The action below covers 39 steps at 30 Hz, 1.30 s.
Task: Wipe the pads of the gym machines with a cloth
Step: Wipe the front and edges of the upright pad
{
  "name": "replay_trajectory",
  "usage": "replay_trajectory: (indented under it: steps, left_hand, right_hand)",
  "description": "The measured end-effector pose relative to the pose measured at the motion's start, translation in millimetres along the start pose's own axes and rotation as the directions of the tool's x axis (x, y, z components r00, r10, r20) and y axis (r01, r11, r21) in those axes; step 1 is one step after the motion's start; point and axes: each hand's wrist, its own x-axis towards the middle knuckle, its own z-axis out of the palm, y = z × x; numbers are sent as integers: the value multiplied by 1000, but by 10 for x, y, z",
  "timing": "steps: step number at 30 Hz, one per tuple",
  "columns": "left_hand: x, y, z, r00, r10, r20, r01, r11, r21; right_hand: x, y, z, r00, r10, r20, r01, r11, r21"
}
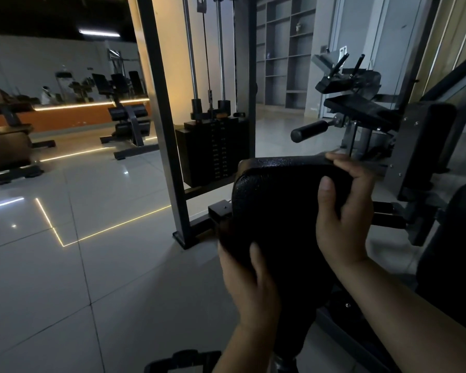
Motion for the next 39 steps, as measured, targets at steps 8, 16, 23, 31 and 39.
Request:
replay_trajectory:
  steps: [8,16,23,31,39]
  left_hand:
    - [577,605,274,966,253,53,-258,955,146]
    - [-353,-592,-77,993,-99,-62,105,988,113]
    - [-452,-513,-22,979,-159,-124,164,986,26]
    - [271,211,233,988,141,-56,-135,985,106]
    - [-213,-401,-100,959,245,139,-277,909,311]
  right_hand:
    - [2,-9,7,1000,-6,4,6,1000,0]
    - [-11,27,19,1000,-20,-20,20,1000,-11]
    - [-21,38,-1,1000,-27,-9,27,1000,-16]
    - [-21,39,-15,1000,-2,2,2,1000,-13]
    - [-30,46,-15,1000,-22,2,22,999,-37]
